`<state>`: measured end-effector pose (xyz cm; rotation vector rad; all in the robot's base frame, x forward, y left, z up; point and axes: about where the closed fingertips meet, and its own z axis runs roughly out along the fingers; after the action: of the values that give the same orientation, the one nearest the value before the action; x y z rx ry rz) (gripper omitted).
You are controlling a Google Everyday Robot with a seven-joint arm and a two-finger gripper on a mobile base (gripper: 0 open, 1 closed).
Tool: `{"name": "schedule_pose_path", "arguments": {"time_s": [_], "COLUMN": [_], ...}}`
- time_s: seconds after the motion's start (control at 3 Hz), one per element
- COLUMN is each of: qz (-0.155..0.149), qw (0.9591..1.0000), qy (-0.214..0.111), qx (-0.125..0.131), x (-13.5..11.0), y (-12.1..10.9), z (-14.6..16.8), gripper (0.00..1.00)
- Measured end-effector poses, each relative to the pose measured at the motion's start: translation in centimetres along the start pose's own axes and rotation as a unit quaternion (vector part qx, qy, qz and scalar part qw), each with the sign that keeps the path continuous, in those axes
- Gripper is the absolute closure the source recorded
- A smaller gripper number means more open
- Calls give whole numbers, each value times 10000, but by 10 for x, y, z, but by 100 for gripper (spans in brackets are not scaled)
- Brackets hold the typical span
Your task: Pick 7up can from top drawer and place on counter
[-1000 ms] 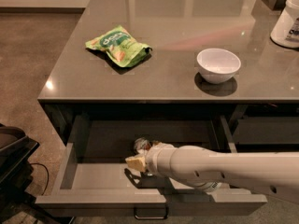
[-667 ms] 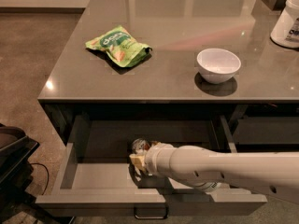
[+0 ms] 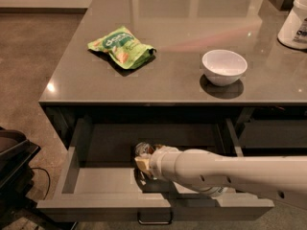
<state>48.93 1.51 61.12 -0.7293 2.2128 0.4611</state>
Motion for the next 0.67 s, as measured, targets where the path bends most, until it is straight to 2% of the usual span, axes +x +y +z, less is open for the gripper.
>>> {"name": "schedule_pose_path", "arguments": {"time_s": [0.33,0.67], "qz": [0,-333], "qw": [10000,9989], "qy": [0,-125], "qx": [0,-306], "x": [-5,-20], "y": [1,15], "z": [-4,-2], "gripper": [100,100]}}
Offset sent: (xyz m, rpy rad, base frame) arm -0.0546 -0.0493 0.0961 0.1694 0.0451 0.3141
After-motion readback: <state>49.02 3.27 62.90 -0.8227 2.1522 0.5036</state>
